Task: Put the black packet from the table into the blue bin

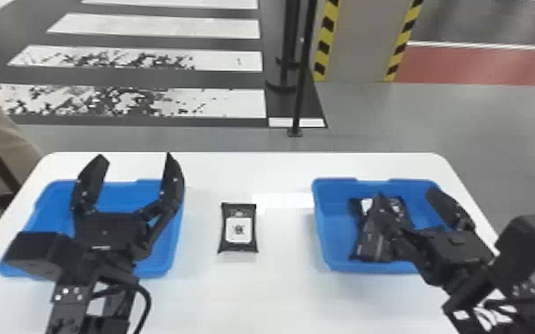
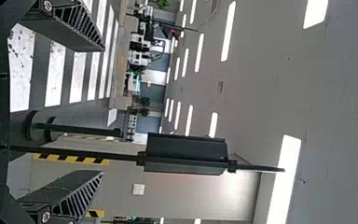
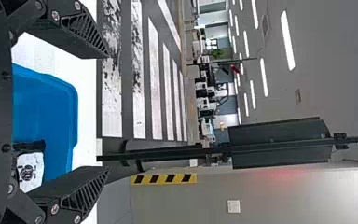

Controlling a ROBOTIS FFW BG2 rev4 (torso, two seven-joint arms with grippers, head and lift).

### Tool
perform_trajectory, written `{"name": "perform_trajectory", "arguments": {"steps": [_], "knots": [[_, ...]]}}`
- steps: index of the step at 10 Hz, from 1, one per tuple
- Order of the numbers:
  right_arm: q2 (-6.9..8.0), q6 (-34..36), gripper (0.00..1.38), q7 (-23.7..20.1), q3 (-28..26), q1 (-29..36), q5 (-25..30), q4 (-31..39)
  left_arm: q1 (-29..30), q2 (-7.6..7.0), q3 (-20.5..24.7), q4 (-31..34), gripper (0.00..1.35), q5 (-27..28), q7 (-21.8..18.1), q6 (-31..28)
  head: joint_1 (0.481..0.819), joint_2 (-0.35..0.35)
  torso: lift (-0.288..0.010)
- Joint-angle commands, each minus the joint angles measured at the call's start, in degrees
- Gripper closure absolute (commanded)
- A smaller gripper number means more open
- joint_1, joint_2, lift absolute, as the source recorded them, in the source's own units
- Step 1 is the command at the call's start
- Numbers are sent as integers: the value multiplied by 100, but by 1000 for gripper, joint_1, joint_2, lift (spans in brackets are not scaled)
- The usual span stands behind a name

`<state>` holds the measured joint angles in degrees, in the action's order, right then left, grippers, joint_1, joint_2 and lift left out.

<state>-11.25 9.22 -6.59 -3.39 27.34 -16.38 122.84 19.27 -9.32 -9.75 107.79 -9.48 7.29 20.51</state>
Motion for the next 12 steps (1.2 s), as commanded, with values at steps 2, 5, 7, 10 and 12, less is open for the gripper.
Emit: {"name": "perform_trajectory", "arguments": {"steps": [2,5,7,10,12], "knots": [[-79,231,165,-114,304,-526,61,-366,-15,0,-19,0,87,11,0,-26,695,-44,-110],[-158,484,162,-316,978,-1567,244,-1196,-29,-9,-42,0,87,46,0,-82,695,2,-110],[-158,751,157,-439,1413,-2326,381,-1955,-43,0,-53,0,87,68,0,-124,695,35,-110],[-131,1088,125,-589,2087,-3156,472,-2729,-71,0,-87,0,87,80,0,-138,695,83,-110],[-123,1313,81,-589,2624,-3451,449,-2940,-114,0,-133,0,87,103,0,-195,695,113,-110]]}}
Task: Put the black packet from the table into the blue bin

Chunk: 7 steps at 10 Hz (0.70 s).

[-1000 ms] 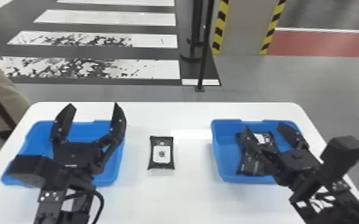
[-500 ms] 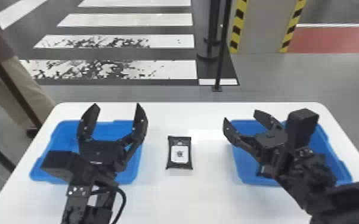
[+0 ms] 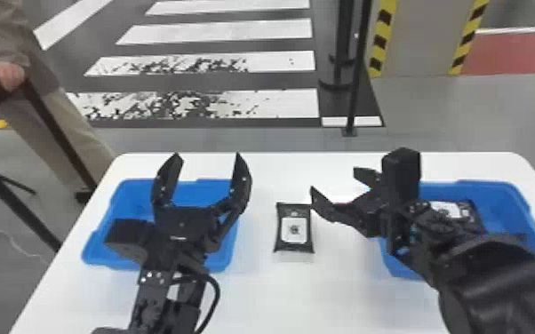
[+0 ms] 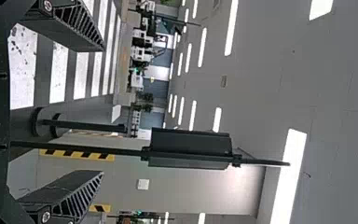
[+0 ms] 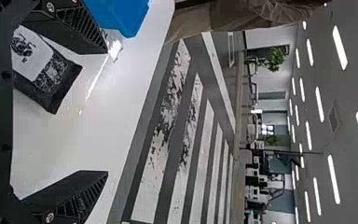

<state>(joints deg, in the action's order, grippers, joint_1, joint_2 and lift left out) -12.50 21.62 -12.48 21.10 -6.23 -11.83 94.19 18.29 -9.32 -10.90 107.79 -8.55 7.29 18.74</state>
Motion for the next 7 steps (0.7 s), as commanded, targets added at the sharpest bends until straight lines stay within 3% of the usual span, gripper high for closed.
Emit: {"name": "perform_trajectory", "arguments": {"steps": [1,5,7], "knots": [[-7,186,79,9,472,-264,-5,-243,-43,9,-29,0,87,10,0,-32,695,136,-110],[54,354,76,237,1877,-1178,7,-1537,-212,26,-178,-14,87,21,0,-158,695,196,-110],[81,383,75,439,2254,-1529,109,-1987,-296,44,-224,-84,87,32,0,-201,695,204,-110]]}}
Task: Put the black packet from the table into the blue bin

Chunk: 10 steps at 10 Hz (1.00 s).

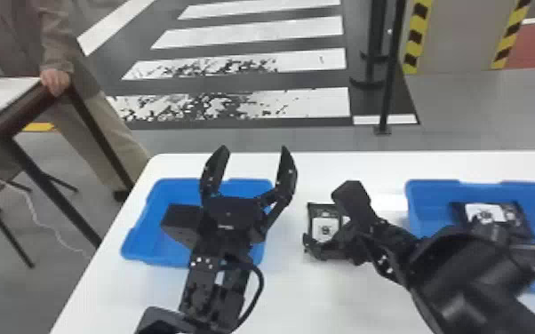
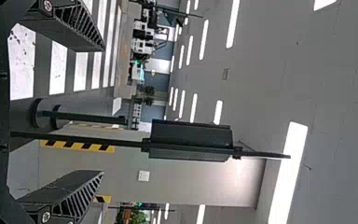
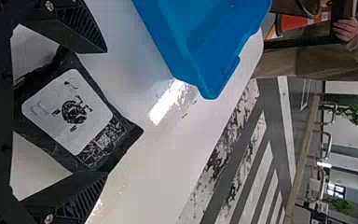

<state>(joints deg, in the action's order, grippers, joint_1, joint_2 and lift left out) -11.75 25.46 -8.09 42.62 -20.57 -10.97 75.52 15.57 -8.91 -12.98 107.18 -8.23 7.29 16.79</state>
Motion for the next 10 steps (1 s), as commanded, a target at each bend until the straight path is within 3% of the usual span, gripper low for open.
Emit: {"name": "perform_trajectory", "arguments": {"steps": [1,5,6,7,8,10], "knots": [[24,41,75,97,228,-222,46,-275,-81,12,-50,-66,87,0,0,-6,695,199,-110],[50,238,85,220,423,-503,80,-711,-235,56,-142,-207,85,0,0,37,695,168,-110],[41,364,159,237,423,-517,35,-739,-249,56,-142,-221,87,0,0,51,695,160,-110],[41,491,595,255,423,-517,-114,-795,-249,65,-142,-235,87,0,0,79,695,157,-110],[50,533,1124,378,434,-461,-434,-781,-235,56,-108,-235,87,0,0,121,695,151,-110],[59,702,1139,510,560,-447,-548,-598,-221,39,-108,-235,87,0,0,149,695,157,-110]]}}
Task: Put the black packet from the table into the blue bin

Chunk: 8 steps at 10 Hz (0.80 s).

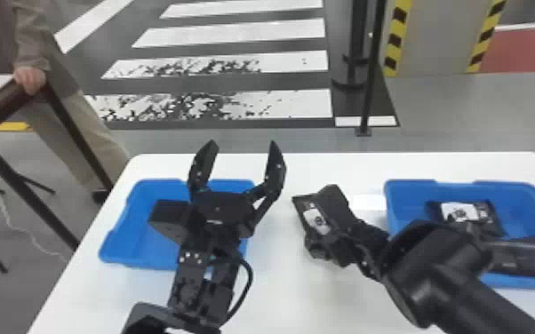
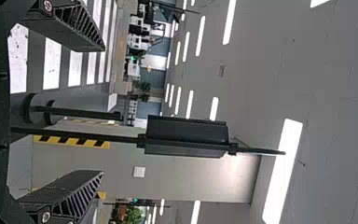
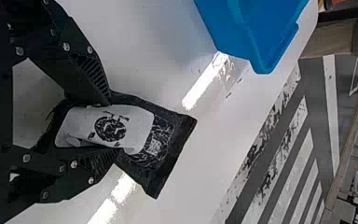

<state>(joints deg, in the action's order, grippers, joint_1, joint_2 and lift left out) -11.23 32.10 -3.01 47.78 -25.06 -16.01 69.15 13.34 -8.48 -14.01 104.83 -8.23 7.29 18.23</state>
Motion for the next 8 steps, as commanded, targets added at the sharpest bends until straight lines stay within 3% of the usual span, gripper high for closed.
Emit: {"name": "perform_trajectory", "arguments": {"steps": [1,4,6,8], "knots": [[7,24,1161,19,44,30,-159,39,15,-14,7,0,87,0,0,33,695,162,-110],[-90,-328,1161,19,-162,368,-261,939,198,-58,99,0,87,0,0,188,695,202,-110],[-125,-454,1159,19,-1327,1113,401,2345,254,-75,121,14,87,0,-26,230,695,228,-110],[-116,-398,1159,19,-2744,2168,847,3906,297,-75,144,28,87,0,-26,244,695,190,-110]]}}
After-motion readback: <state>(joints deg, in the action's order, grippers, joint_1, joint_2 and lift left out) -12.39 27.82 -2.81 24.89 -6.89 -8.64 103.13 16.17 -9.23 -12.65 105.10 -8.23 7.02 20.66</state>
